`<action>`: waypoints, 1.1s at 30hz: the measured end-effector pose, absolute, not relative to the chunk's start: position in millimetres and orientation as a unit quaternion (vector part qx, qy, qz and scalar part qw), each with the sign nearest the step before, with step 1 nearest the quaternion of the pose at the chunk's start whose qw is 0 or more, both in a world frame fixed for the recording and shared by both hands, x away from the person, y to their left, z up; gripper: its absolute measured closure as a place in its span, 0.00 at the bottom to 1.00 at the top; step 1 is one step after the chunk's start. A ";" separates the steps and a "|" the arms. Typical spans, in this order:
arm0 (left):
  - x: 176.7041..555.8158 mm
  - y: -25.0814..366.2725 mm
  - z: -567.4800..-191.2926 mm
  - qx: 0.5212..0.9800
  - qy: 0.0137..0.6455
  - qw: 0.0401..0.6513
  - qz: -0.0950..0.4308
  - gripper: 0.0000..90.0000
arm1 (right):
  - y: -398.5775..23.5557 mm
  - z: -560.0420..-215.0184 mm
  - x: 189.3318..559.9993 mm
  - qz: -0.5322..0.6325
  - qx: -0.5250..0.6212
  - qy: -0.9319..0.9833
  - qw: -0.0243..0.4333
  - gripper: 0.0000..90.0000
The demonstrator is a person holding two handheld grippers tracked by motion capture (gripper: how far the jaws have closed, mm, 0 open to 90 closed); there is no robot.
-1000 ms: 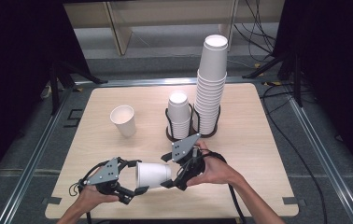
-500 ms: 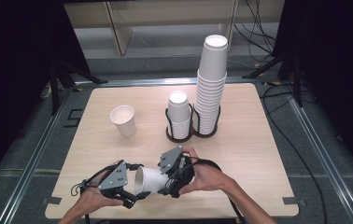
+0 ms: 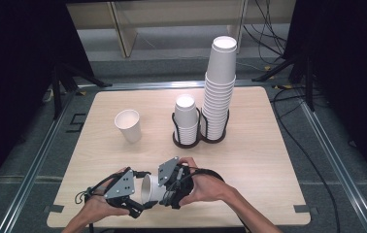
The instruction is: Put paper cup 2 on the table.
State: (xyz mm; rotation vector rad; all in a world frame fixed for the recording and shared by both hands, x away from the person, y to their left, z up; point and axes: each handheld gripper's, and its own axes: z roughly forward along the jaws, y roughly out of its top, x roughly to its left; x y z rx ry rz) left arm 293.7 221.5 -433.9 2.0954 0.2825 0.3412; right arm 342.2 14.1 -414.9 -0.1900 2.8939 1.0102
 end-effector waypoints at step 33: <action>297.1 238.5 -428.7 0.770 0.154 0.602 0.146 0.16 | -11.9 -419.4 353.6 0.384 -0.020 0.923 0.017 0.25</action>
